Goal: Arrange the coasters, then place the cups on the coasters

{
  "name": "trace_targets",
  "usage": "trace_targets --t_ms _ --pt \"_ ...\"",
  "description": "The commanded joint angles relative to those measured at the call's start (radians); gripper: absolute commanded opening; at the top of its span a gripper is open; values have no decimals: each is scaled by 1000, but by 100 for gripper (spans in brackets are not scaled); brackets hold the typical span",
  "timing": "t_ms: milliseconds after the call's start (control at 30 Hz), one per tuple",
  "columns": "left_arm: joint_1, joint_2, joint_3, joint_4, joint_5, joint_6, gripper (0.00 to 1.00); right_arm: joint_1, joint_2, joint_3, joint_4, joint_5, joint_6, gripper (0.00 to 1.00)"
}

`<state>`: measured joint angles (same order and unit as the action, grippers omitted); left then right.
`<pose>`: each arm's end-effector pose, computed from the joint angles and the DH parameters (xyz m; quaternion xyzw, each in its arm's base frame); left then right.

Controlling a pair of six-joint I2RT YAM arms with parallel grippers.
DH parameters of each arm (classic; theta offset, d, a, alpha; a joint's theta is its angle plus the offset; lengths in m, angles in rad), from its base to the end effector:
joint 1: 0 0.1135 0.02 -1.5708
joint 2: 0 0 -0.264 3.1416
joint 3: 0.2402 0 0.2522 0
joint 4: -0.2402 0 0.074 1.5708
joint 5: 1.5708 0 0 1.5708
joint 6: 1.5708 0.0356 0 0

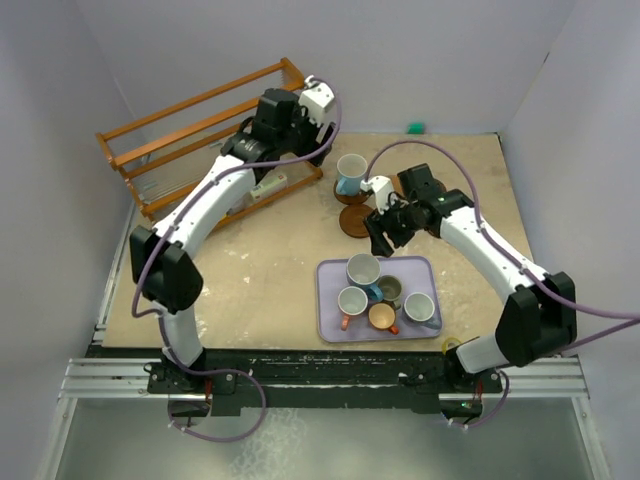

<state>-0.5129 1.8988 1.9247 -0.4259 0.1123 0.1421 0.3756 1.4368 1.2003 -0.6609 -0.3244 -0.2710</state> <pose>0.3894 -0.2239 0.3872 0.2971 0.7780 -0.1477 0.5336 0.2788 0.1221 0.2918 -0.3465 0.8663 0.1693 0.3176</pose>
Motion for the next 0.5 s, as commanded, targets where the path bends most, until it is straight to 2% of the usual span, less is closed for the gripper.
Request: trace_targets --t_ms 0,200,467 --pt "2 -136 -140 79 -54 1 78 26 46 -22 -6 34 -3 64" --pt "5 -271 -301 104 -98 10 78 53 105 -42 4 36 11 55" --pt "5 -346 -432 136 -120 11 78 78 163 -11 -1 37 38 29"
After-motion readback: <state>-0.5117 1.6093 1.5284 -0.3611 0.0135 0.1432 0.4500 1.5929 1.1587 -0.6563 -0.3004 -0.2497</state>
